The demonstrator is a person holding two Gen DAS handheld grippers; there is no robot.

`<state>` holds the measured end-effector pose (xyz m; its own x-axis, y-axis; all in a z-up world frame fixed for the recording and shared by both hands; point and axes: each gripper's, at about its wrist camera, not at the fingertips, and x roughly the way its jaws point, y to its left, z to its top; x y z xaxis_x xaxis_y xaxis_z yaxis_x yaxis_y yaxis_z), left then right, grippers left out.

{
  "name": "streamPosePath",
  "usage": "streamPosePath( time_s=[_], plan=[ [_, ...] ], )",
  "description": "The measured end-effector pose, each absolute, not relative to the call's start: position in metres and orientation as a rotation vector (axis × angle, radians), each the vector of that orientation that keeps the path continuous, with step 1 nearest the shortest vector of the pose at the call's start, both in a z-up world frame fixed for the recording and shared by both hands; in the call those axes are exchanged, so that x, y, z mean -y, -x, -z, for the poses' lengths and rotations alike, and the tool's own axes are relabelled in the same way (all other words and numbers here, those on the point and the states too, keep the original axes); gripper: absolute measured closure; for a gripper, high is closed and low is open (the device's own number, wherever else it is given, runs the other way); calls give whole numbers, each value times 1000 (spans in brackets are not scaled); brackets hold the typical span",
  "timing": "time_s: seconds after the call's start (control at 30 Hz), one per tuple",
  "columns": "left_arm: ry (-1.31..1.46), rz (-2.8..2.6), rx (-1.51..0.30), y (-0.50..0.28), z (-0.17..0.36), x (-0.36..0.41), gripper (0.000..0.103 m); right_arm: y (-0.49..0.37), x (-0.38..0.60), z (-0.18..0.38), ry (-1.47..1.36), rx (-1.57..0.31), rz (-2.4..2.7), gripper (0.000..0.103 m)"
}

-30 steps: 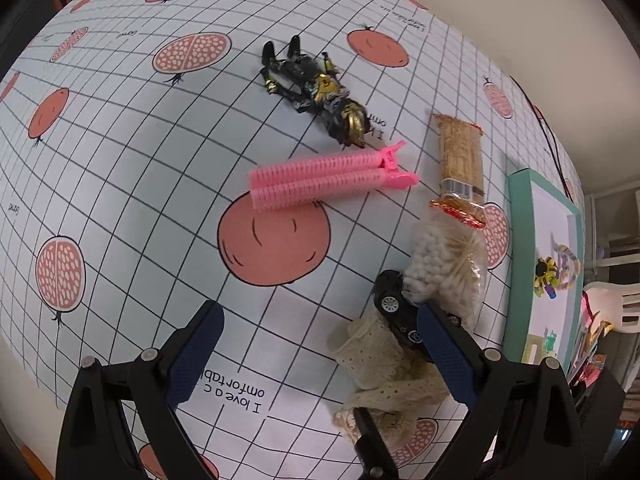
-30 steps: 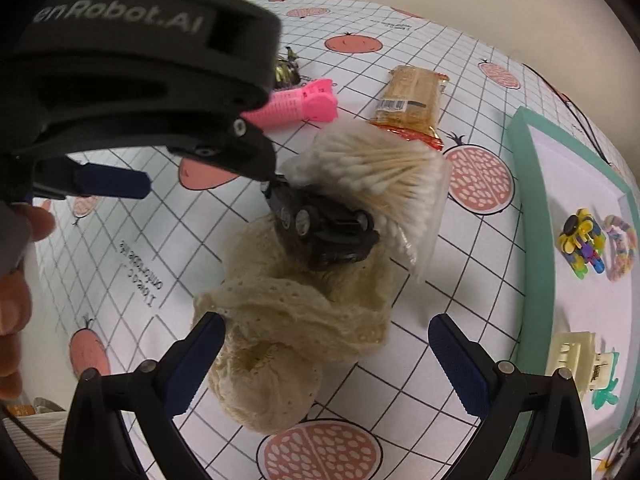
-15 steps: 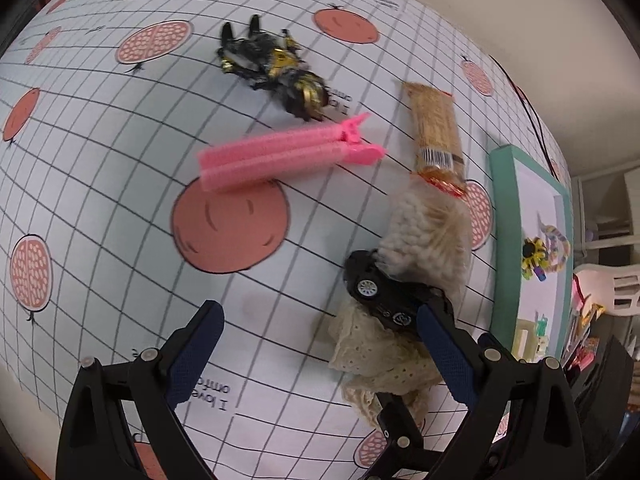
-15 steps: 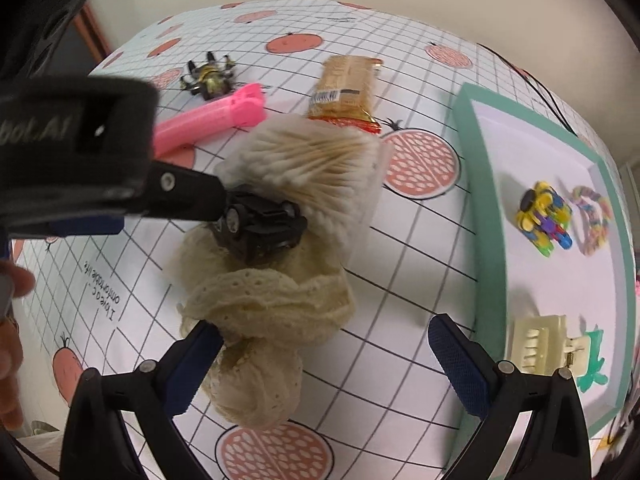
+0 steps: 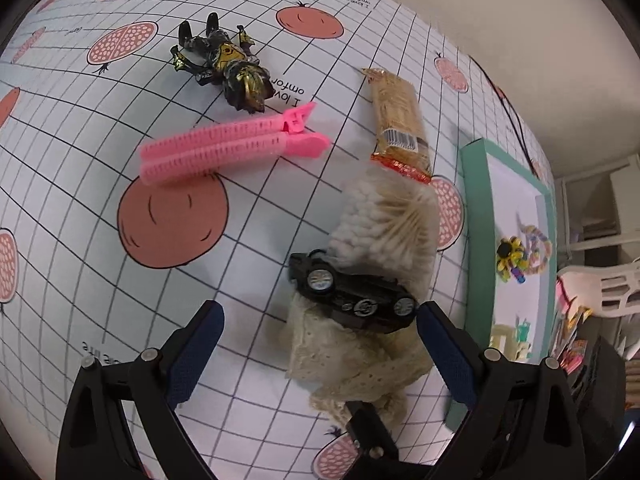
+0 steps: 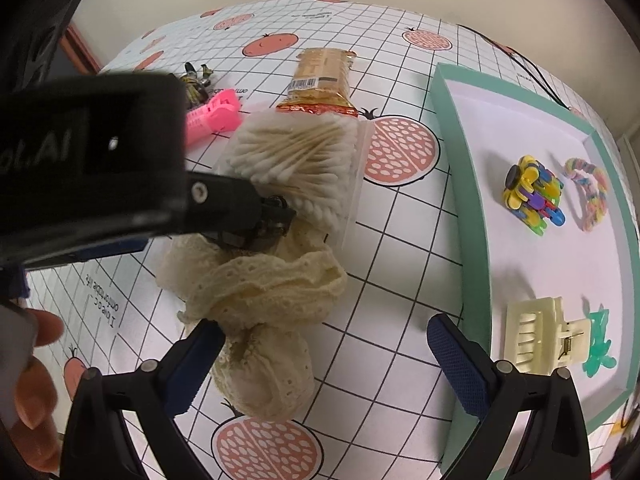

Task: Organize objects
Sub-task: 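Lower the right tool onto the cream lace fabric and close on it, then grasp the black toy car with the left tool while the right tool lifts the lace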

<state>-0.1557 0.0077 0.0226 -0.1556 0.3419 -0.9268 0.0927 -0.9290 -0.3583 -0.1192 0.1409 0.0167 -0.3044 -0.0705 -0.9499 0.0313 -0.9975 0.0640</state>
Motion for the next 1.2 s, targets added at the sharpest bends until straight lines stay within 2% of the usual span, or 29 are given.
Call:
streamPosePath(
  time_s=[0.23, 0.47, 0.5, 0.57, 0.7, 0.8, 0.83, 1.2],
  plan=[
    [1845, -2262, 510, 157, -27, -14, 7, 121, -146, -19, -1807, 84, 2474, 13],
    [1800, -2257, 550, 157, -30, -18, 8, 124, -152, -23, -1798, 117, 2461, 28],
    [1794, -2258, 549, 154, -29, -11, 11, 124, -153, -23, -1798, 116, 2460, 29],
    [1788, -2254, 547, 153, -30, -10, 26, 125, -154, -24, -1793, 112, 2458, 37],
    [1786, -2238, 559, 149, -27, 2, 30, 126, -154, -26, -1782, 113, 2442, 51],
    [1776, -2232, 569, 152, -24, 3, 43, 127, -155, -27, -1777, 110, 2428, 56],
    [1778, -2231, 563, 152, -24, 3, 47, 127, -155, -27, -1776, 109, 2426, 57],
    [1805, -2245, 636, 153, -18, 14, 48, 129, -162, -29, -1775, 96, 2417, 57]
  ],
)
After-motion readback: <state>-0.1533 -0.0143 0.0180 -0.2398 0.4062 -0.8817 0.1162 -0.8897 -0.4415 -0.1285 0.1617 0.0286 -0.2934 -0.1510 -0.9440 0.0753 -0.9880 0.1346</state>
